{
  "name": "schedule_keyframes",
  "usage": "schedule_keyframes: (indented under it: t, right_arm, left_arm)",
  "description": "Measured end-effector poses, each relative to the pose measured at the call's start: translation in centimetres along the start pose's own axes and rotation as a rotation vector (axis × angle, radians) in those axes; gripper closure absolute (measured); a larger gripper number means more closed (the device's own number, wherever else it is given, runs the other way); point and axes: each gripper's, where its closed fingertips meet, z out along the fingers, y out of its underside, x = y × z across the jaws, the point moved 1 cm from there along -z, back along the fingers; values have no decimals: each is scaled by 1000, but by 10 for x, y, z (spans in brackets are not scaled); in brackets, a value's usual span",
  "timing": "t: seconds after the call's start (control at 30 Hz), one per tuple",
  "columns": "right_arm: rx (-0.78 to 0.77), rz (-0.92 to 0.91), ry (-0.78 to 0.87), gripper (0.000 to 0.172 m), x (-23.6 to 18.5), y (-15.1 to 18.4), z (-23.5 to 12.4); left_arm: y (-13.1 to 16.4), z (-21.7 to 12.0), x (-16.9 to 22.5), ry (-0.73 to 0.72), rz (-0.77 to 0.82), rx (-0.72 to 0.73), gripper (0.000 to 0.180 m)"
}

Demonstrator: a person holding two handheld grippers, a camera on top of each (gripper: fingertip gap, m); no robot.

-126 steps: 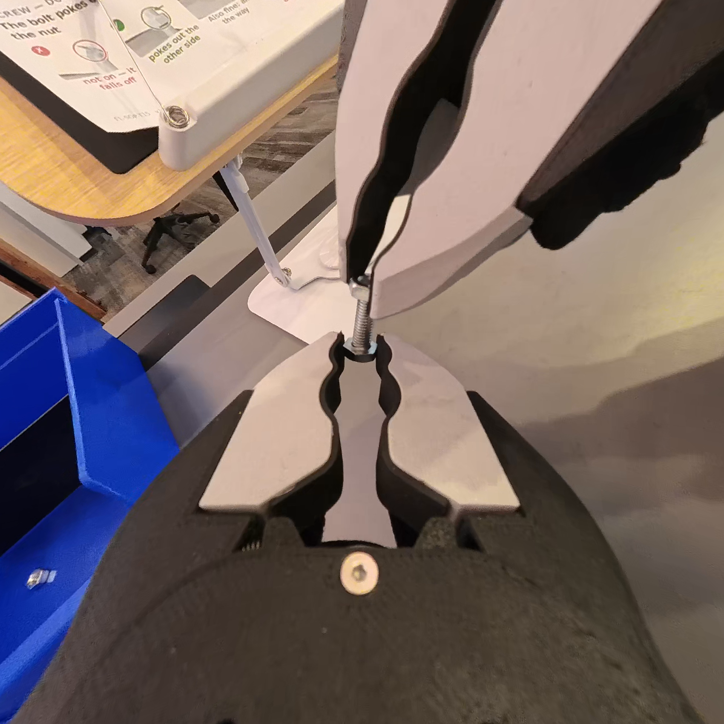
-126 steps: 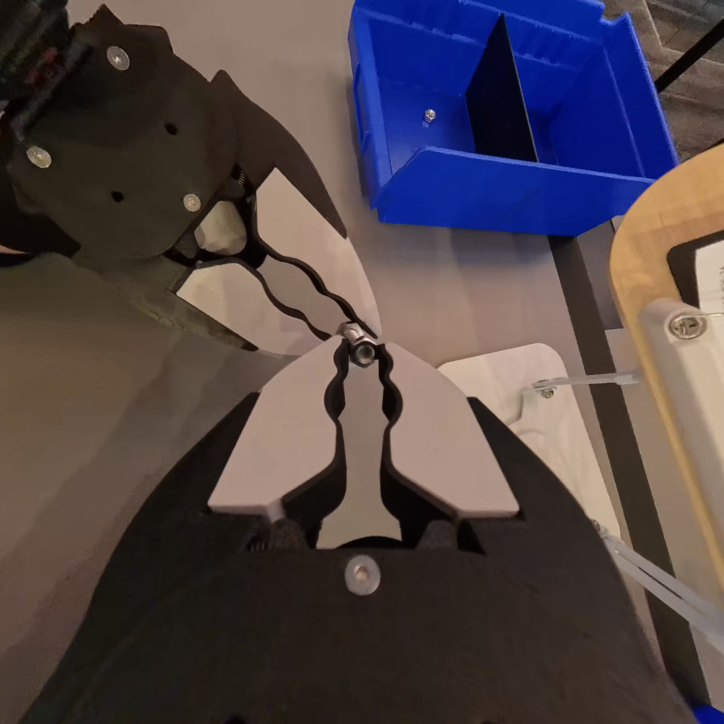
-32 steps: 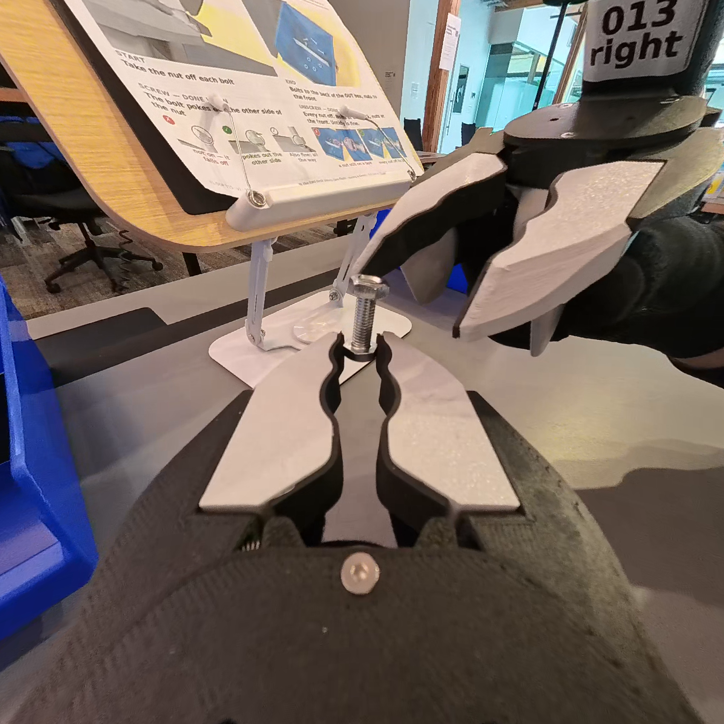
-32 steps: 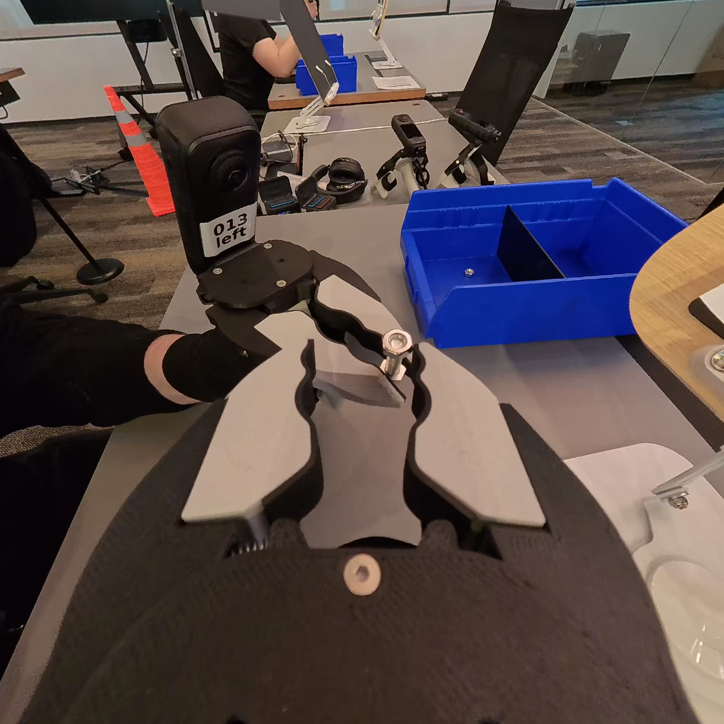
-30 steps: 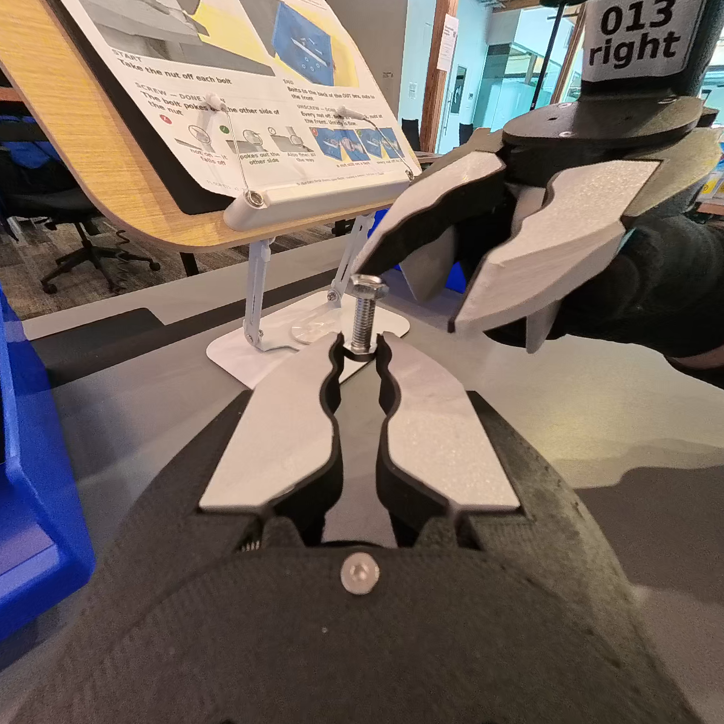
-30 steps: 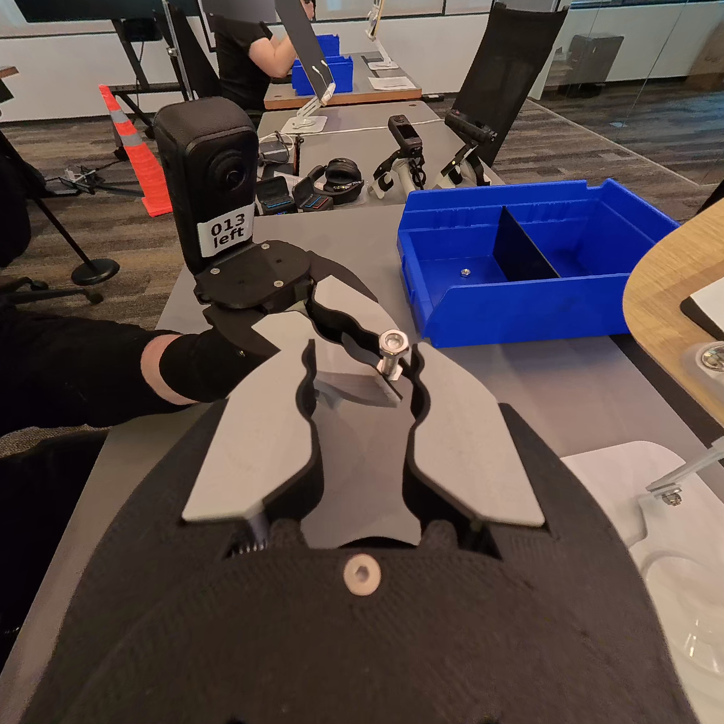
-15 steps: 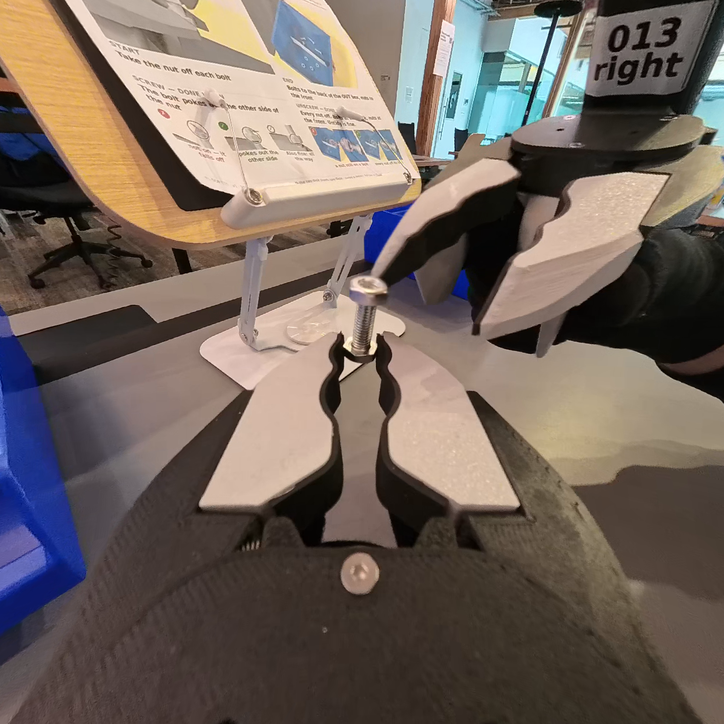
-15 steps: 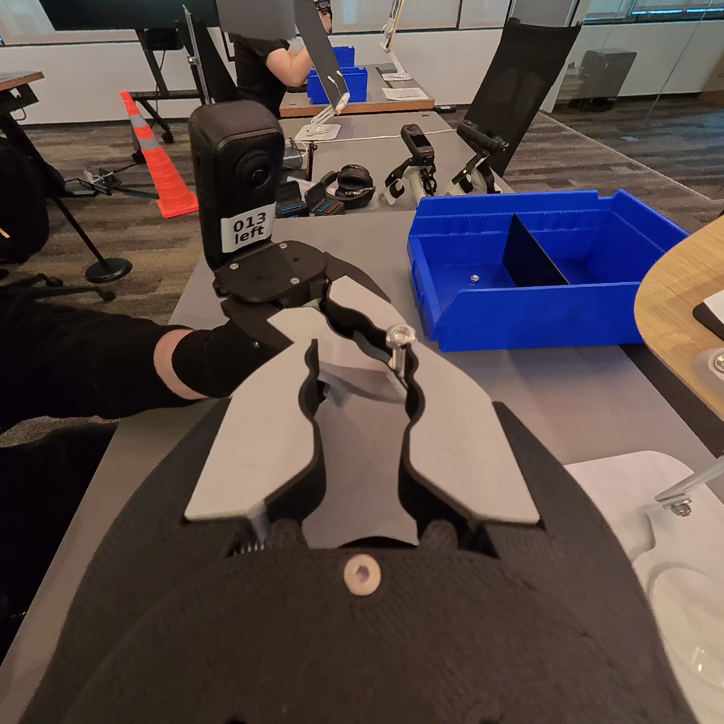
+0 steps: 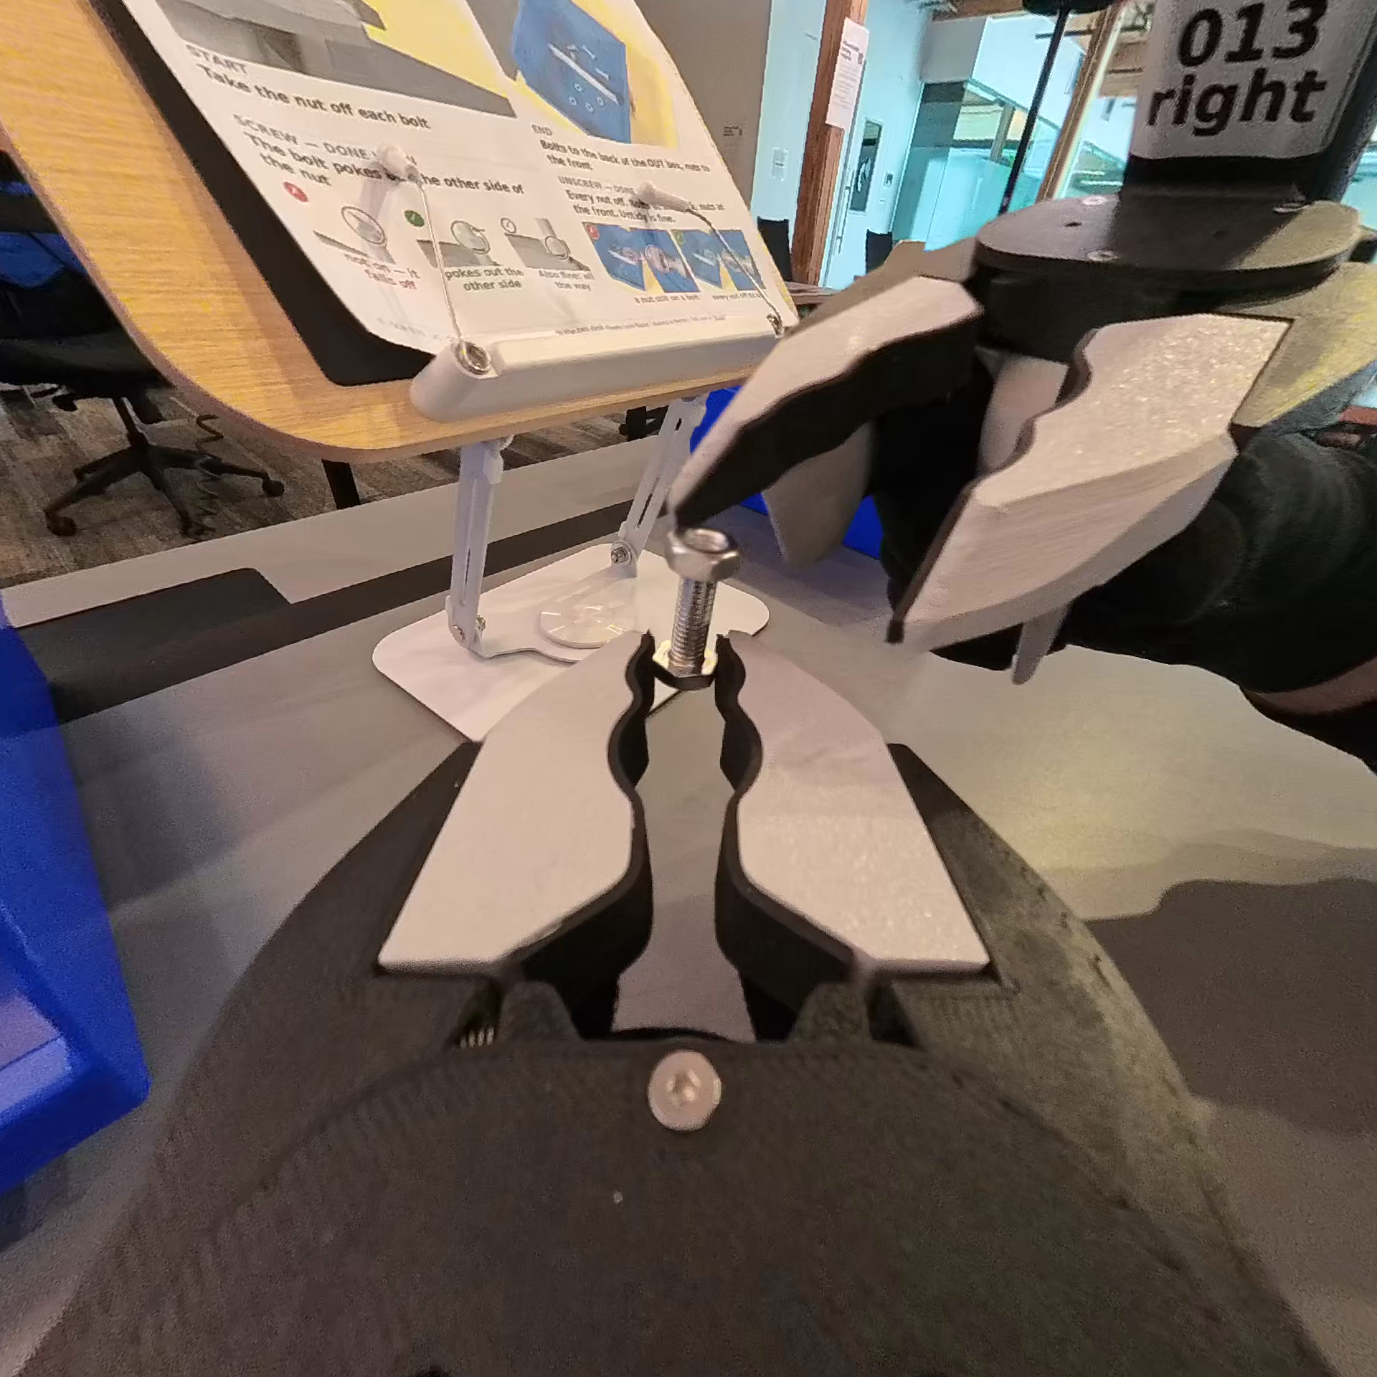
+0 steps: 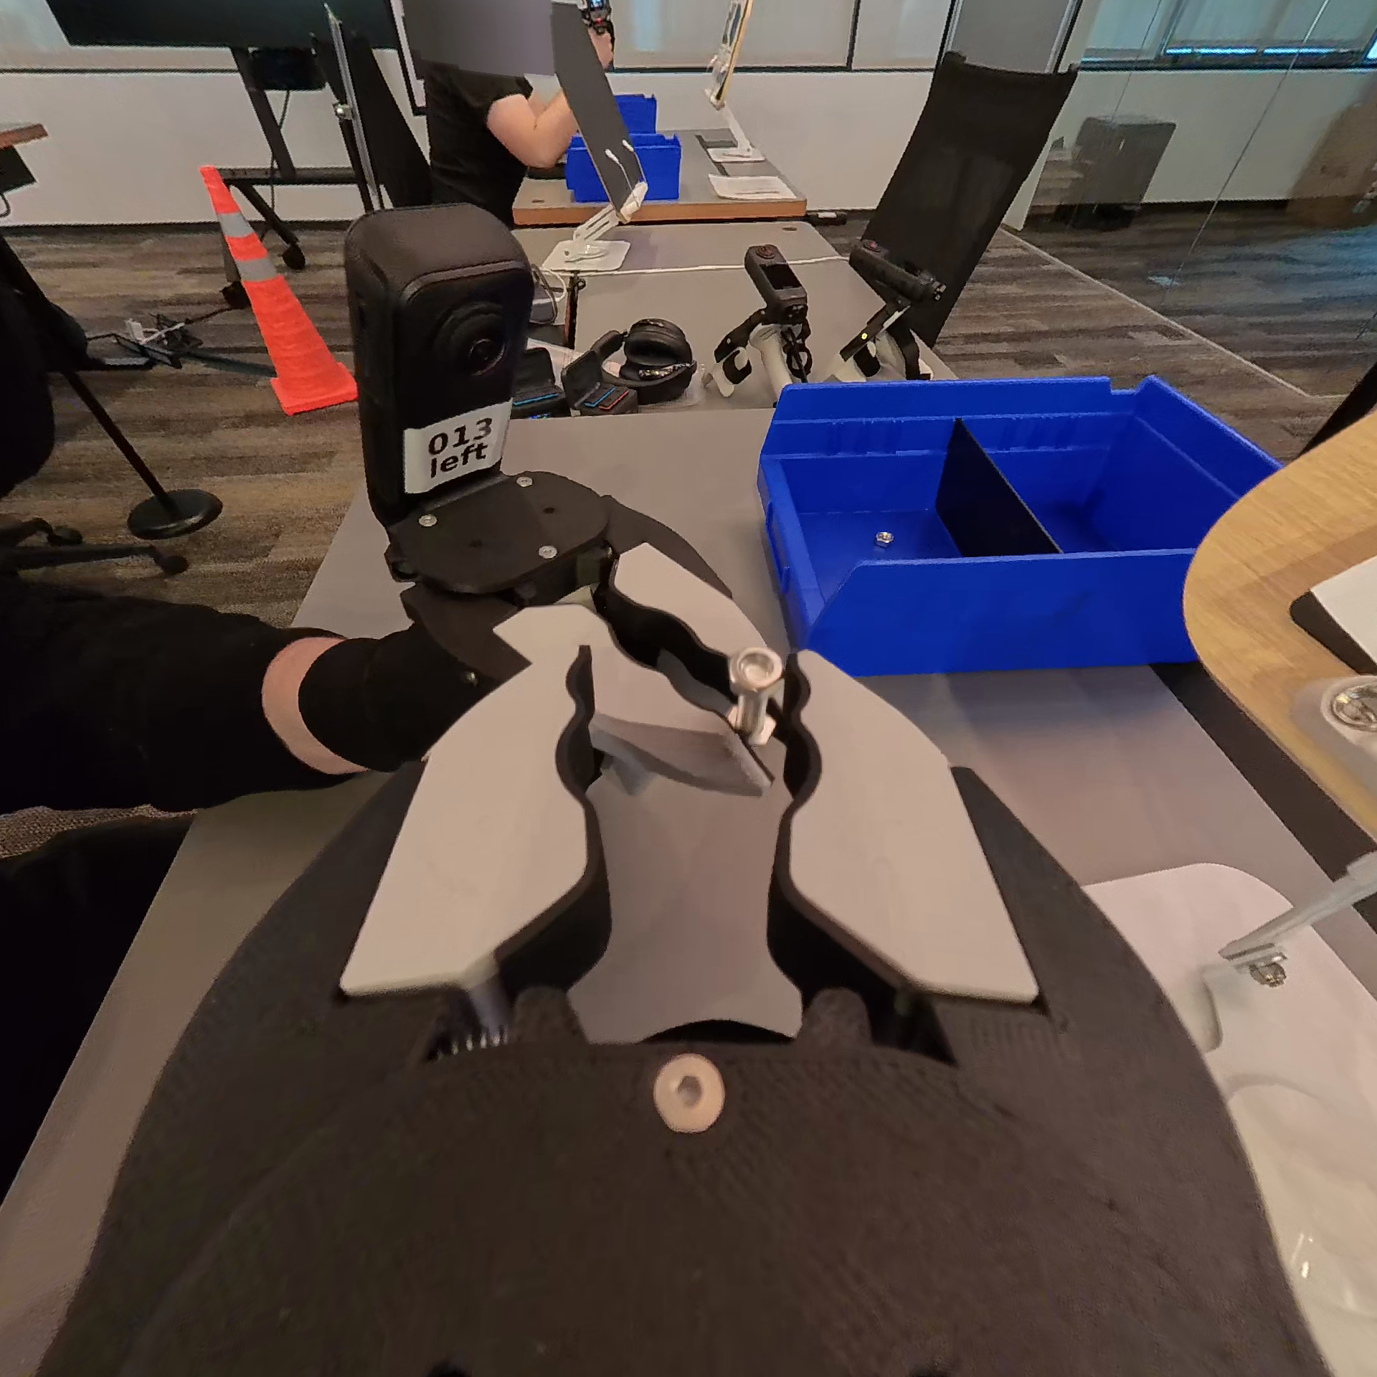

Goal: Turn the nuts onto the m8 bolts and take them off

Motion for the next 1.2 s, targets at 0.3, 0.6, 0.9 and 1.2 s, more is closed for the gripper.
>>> schedule_keyframes:
  t: [0.3, 0.6, 0.9, 1.2]
  right_arm:
    - [25, 24, 17, 114, 4, 3, -8]
    - [14, -33, -41, 123, -10, 7, -1]
    - [63, 9, -2, 108, 0, 1, -2]
    - [105, 38, -105, 105, -12, 6, 1]
  left_arm:
    - [0, 0, 4, 36, -7, 2, 165]
    - [1, -2, -4, 17, -69, 11, 165]
    - [4, 1, 1, 64, -79, -6, 165]
    - [4, 0, -4, 74, -155, 10, 165]
